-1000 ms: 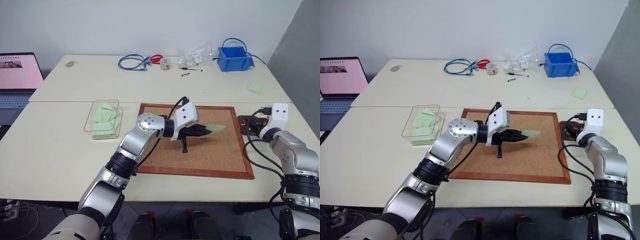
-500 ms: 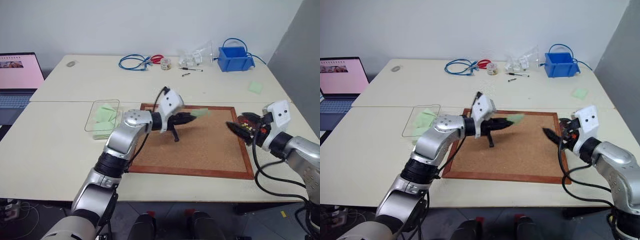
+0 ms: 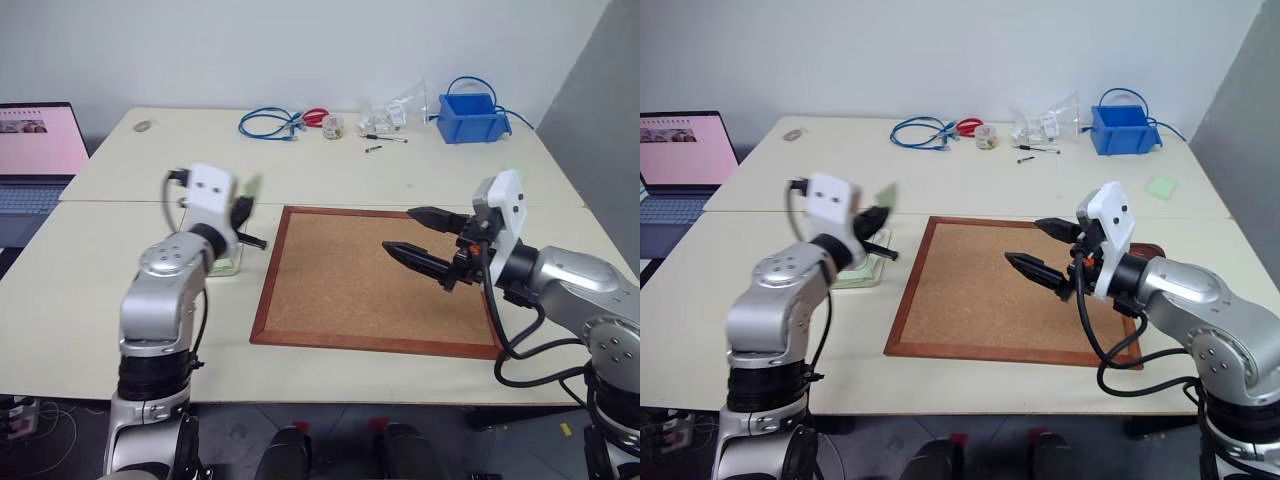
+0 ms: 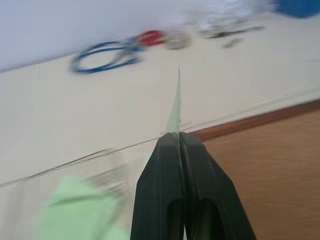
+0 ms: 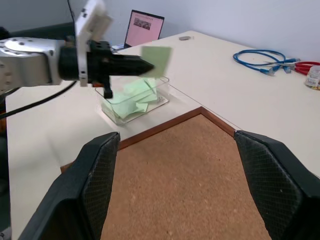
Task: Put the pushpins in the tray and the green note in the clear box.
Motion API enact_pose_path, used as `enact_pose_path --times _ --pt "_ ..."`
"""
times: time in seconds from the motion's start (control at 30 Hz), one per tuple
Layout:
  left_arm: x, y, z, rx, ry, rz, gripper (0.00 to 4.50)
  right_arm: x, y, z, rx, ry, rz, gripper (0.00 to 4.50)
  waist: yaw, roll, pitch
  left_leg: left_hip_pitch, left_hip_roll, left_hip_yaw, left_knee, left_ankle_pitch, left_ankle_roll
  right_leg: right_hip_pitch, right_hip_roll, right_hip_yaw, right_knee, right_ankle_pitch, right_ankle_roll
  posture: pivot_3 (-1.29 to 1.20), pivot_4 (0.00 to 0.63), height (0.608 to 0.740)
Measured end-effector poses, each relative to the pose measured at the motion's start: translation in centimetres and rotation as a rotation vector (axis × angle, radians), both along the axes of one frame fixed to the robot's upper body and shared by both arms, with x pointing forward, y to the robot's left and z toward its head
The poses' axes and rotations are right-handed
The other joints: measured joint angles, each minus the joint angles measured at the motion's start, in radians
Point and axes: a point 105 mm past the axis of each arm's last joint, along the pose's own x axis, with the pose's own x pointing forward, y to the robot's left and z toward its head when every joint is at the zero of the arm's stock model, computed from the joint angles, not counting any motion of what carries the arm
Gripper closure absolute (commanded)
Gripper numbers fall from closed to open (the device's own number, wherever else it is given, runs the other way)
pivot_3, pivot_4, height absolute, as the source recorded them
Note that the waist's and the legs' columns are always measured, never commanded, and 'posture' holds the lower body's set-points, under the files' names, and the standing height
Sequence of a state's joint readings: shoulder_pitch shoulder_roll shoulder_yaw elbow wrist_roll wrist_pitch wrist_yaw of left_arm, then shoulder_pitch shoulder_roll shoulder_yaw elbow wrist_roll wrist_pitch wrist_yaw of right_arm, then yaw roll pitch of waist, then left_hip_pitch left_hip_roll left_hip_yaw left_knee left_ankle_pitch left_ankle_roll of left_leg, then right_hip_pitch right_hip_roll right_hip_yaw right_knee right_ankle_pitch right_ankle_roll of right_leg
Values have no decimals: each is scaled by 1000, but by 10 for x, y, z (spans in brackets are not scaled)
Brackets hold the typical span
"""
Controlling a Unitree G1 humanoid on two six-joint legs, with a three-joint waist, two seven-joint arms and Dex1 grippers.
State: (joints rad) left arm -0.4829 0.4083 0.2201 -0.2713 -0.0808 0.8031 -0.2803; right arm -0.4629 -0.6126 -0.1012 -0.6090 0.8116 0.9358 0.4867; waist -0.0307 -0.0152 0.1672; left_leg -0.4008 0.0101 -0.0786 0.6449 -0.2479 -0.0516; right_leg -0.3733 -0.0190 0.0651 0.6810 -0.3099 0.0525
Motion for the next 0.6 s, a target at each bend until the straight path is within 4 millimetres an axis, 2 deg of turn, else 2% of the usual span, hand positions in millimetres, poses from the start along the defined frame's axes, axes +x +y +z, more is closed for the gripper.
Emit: enact_pose_path --times 0.07,0.2,0.37,0.6 --pt "-3 19 0 -10 -10 104 4500 4 4 1 -1 -8 15 647 5 -1 0 -1 0 0 0 0 0 0 -1 -1 0 0 0 0 150 740" --pt "-3 26 -6 -69 -1 163 4500 7 6 1 -9 -19 29 647 10 -2 1 -1 0 0 0 0 0 0 -3 -2 0 0 0 0 150 740" --pt "-3 20 -20 -135 44 139 3572 13 3 -2 -8 -13 22 576 4 -3 1 -1 0 1 0 0 0 0 -1 -2 0 0 0 0 150 740" --pt "-2 27 -27 -157 67 168 2167 17 2 -1 -17 -18 10 576 -1 -3 1 -1 0 1 0 0 0 0 -1 -2 0 0 0 0 150 740"
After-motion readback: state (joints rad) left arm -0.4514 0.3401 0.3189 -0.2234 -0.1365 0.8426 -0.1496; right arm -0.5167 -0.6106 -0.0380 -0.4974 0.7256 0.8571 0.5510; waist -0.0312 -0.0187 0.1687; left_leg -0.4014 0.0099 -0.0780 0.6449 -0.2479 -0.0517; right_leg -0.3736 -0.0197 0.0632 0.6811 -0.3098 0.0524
